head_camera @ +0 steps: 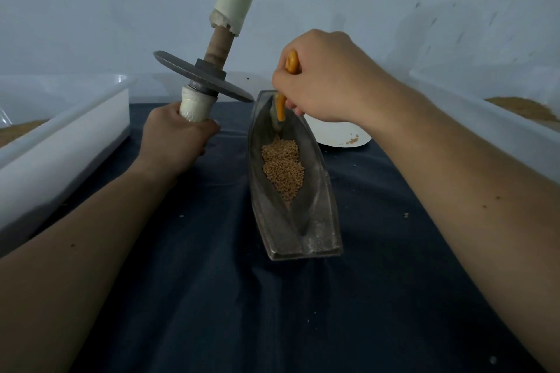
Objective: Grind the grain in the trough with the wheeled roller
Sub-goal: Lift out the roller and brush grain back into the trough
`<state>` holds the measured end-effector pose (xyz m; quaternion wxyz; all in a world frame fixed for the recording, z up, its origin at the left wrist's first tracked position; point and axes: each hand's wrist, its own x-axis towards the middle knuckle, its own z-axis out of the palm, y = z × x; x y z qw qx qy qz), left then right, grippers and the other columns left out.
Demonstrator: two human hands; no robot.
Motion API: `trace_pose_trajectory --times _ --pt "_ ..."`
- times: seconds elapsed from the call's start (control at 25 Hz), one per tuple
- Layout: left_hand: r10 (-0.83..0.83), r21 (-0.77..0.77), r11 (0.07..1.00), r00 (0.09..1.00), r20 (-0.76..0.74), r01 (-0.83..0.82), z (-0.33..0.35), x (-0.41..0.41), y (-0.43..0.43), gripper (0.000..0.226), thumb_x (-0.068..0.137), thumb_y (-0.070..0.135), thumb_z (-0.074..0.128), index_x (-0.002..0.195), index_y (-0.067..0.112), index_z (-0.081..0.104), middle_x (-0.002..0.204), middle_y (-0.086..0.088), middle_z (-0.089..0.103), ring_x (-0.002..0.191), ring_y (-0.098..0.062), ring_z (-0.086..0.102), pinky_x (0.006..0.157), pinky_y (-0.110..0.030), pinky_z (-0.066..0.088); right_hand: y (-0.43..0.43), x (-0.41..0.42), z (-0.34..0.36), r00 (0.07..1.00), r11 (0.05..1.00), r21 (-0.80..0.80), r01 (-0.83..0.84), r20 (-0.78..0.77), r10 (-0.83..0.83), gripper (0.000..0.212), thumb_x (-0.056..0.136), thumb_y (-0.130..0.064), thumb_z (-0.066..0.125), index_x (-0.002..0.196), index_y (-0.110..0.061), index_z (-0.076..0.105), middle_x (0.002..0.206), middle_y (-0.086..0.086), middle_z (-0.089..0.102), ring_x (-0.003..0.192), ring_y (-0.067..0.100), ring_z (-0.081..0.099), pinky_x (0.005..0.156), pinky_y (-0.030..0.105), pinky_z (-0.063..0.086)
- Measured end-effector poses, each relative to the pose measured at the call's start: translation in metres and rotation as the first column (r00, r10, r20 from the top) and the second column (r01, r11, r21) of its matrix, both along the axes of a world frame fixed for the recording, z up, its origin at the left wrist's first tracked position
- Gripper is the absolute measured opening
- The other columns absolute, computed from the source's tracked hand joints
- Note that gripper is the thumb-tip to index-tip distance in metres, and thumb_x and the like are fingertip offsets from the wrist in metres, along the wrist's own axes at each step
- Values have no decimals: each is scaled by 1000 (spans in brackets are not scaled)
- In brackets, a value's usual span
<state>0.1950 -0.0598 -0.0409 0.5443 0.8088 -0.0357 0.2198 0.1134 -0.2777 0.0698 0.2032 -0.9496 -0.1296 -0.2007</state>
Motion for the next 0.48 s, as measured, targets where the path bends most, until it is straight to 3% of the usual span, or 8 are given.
trace_pose_trajectory --times 0.2,0.36,0.48 --pt "2 -2 1000 1000 4 -2 1 -1 0 23 70 35 76 76 18 61 52 4 60 43 -8 55 43 -23 45 -3 -1 5 995 1000 28 -10 -98 13 32 92 -27 50 83 -4 71 61 1 72 57 13 72 67 37 63" --pt "-1 16 1000 1000 -2 1 1 -2 0 24 72 36 76 79 18 62 55 3 62 46 -10 58 47 -28 48 -1 -5 10 1000 1000 30 -4 3 3 33 90 -29 51 83 0 67 72 10 74 66 24 74 69 44 63" --pt "-4 19 1000 1000 2 4 1 -3 -1 24 71 36 75 77 18 61 53 3 60 46 -10 57 47 -29 48 0 -10 12 997 999 -35 -7 -82 4 33 90 -27 49 78 -3 68 62 4 73 58 16 73 68 38 63"
